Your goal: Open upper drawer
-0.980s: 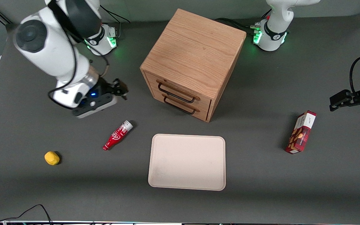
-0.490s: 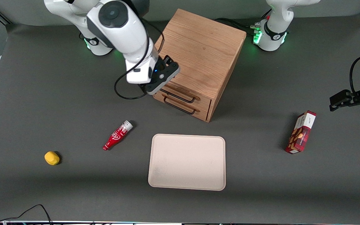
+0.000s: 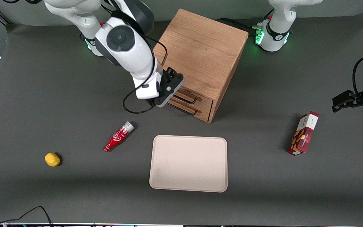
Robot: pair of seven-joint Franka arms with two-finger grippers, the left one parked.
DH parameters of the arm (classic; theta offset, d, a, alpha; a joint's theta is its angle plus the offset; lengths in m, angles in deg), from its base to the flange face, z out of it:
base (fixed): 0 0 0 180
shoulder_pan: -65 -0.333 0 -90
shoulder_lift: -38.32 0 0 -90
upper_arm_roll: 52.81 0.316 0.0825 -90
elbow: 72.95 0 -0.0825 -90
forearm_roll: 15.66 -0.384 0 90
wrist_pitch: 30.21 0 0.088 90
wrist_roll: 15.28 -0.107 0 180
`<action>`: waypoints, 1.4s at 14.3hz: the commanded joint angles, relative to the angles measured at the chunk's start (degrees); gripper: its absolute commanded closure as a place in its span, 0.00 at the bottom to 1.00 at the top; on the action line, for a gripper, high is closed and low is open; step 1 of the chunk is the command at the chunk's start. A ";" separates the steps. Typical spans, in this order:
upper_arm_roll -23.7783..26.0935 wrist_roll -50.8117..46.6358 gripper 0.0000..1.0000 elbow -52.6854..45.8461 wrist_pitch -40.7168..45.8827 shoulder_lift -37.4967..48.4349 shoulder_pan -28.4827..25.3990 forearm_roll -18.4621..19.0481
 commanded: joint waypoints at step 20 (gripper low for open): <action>-1.77 1.17 0.00 1.41 -7.01 -6.94 -0.21 7.24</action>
